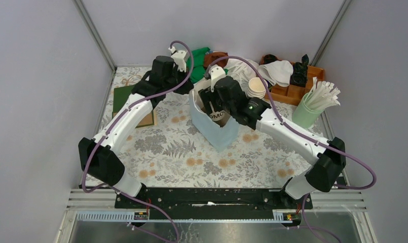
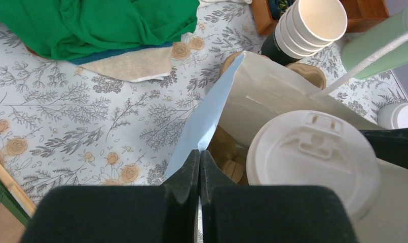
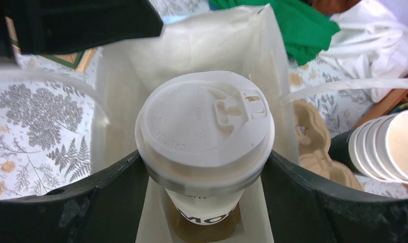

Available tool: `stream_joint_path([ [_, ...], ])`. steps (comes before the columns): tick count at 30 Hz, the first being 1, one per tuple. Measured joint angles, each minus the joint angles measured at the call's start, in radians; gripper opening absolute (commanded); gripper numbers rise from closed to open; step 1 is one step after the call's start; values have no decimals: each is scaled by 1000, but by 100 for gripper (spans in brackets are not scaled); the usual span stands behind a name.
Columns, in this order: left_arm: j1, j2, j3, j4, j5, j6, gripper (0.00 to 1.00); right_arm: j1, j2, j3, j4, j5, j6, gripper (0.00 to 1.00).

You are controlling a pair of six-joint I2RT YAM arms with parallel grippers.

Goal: Pack the takeout coffee

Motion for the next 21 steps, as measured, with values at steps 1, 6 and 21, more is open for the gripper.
stream_joint_path([
  [1,2,7,15,-9,-6,-2,6,0,-1,14,0,0,-3,70],
  [6,8,17,51,-48,-41,-29,36,0,-2,78,11,3,-34,69],
  [21,28,-14,262,-184,-96,-124,98,0,-150,66,68,31,-110,68],
])
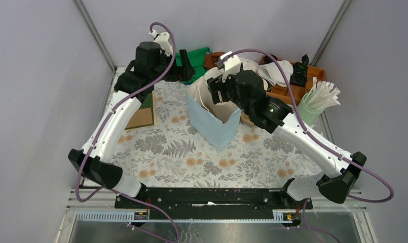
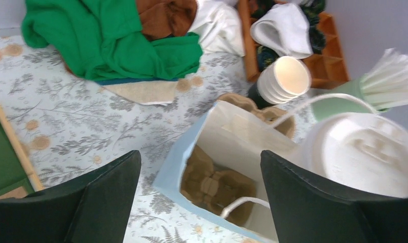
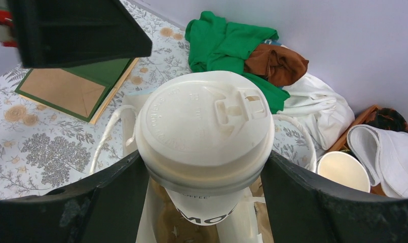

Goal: Pack the takeout coffee

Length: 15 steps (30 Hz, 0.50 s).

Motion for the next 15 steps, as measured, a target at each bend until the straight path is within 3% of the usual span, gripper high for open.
stream_joint_path([
  [10,2,-95,20,114,263,-127,99,0,-120,-18,-19,-10,15,68],
  [15,-3,-32,182,71,368,-220,99,0,-210,-18,-30,-41,27,68],
])
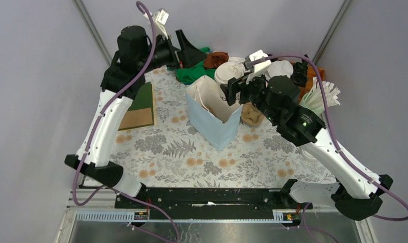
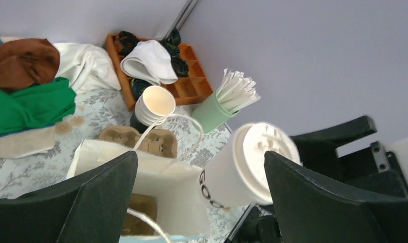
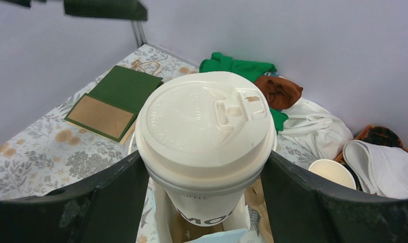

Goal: Pack the takeout coffee

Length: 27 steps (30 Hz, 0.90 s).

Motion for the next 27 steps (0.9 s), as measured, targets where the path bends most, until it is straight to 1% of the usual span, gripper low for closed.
stream_joint_path([
  [3,-24,87,166,-70,14,-11,99,0,-16,-2,-7,-20,1,68],
  [6,-58,130,225,-114,16,-14,99,0,-14,-13,-12,-42,0,68],
  [11,-129,169,243,-211,5,-13,99,-1,10,-19,-47,-63,0,67],
  [17,-185,193,259,-267,-47,5,99,-1,-3,-19,-105,-61,12,67],
  [22,-181,179,231,-236,-94,4,99,-1,-108,-64,-155,-17,34,66],
  [27,-177,163,188,-193,-135,-2,99,-3,-242,-179,-166,105,78,64],
])
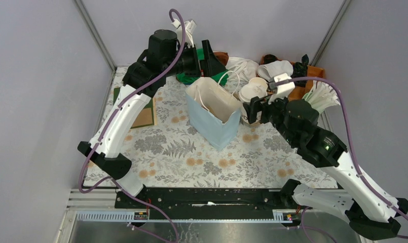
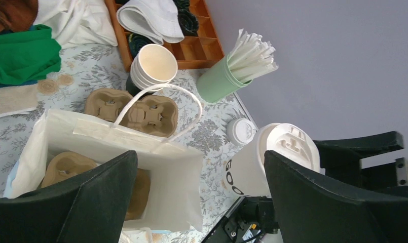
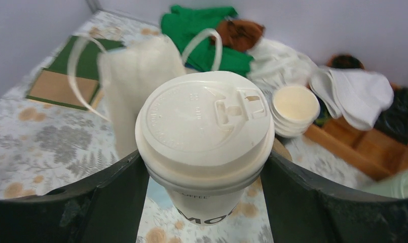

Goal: Pack the takeout coffee

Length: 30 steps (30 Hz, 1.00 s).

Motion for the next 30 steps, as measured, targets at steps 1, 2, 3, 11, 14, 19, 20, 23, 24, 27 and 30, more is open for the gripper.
stream_joint_path([
  [1,0,-5,-11,4,-8,0,99,0,-21,-36,-3,35,16,63],
  [2,1,-12,-26,8,-23,0,99,0,-35,-61,-12,61,29,63],
  [3,2,-19,-40,9,-39,-2,99,0,-47,-95,-18,101,51,63],
  [11,123,-78,-155,-5,-122,-29,99,-1,-69,-383,14,293,201,64],
  [14,159,-84,-165,-6,-138,-29,99,-1,-69,-431,47,322,224,64],
  [19,158,-146,-264,8,-141,-10,99,-1,-90,-565,209,337,278,64],
  [20,156,-168,-298,8,-141,-3,99,-1,-91,-606,241,336,298,64],
  [23,156,-226,-385,16,-142,19,99,-1,-84,-722,326,334,356,64],
  [24,156,-256,-425,22,-142,29,99,-1,-83,-758,359,335,373,64],
  [27,156,-338,-528,45,-141,51,99,-1,-74,-880,488,346,412,64],
  [30,156,-451,-656,85,-141,63,99,-2,-40,-987,657,389,422,66],
])
